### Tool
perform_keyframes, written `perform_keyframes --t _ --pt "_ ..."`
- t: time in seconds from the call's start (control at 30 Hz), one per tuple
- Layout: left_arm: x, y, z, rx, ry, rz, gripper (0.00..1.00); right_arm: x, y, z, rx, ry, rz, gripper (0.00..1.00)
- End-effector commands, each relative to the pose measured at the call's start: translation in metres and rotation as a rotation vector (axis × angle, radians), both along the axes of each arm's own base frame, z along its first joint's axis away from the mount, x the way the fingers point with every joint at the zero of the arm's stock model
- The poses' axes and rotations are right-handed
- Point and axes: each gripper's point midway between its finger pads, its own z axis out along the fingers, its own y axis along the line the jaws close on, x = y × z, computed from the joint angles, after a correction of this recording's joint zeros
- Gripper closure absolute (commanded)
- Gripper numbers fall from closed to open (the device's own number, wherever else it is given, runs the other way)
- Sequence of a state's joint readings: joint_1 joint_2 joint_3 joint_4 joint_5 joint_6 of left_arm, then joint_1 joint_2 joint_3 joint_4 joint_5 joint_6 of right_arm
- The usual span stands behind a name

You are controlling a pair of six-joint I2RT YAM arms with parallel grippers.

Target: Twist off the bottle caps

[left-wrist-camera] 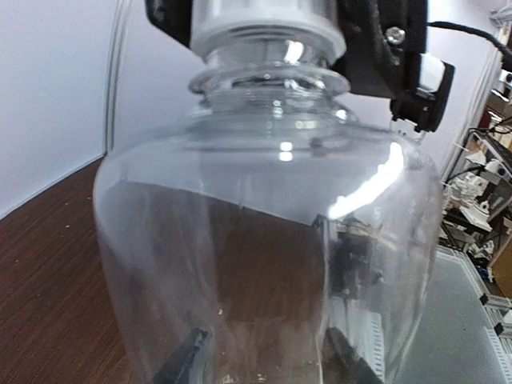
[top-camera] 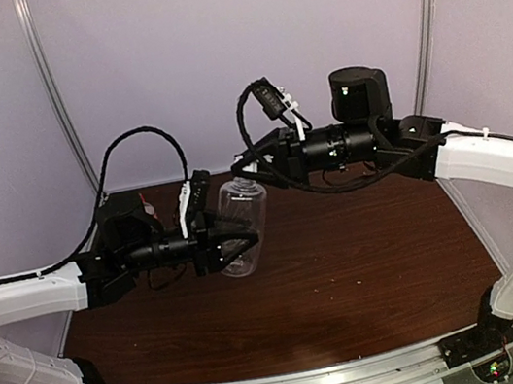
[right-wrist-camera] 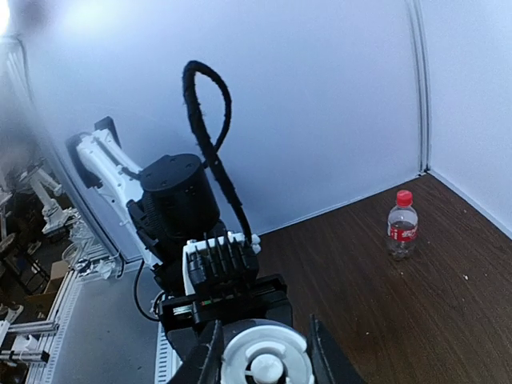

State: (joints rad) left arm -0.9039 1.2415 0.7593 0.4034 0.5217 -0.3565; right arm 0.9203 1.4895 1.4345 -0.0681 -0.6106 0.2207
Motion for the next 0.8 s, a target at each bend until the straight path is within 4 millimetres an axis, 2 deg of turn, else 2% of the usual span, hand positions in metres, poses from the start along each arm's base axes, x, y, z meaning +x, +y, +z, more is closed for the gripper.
perform_keyframes --t 0.0,0.13,0.43,0.6,0.77 --pt "-0.044 0.003 0.04 -0.14 -0.098 -0.235 0.67 -0.058 -0.013 0.01 0.053 -0.179 0.398 0.77" --pt "-0.055 0.006 0.043 -0.158 -0.101 -0.289 0.68 -0.068 -0.02 0.007 0.068 -0.187 0.532 0.7" --pt "-0.049 0.006 0.041 -0.156 -0.098 -0.252 0.68 -0.055 -0.018 0.004 0.06 -0.176 0.463 0.59" --pt "-0.041 0.005 0.041 -0.153 -0.093 -0.212 0.68 -0.043 -0.018 0.008 0.054 -0.137 0.367 0.41" --pt "-0.024 0.004 0.035 -0.117 -0.082 -0.11 0.69 -0.034 -0.022 0.018 0.072 -0.095 0.275 0.23"
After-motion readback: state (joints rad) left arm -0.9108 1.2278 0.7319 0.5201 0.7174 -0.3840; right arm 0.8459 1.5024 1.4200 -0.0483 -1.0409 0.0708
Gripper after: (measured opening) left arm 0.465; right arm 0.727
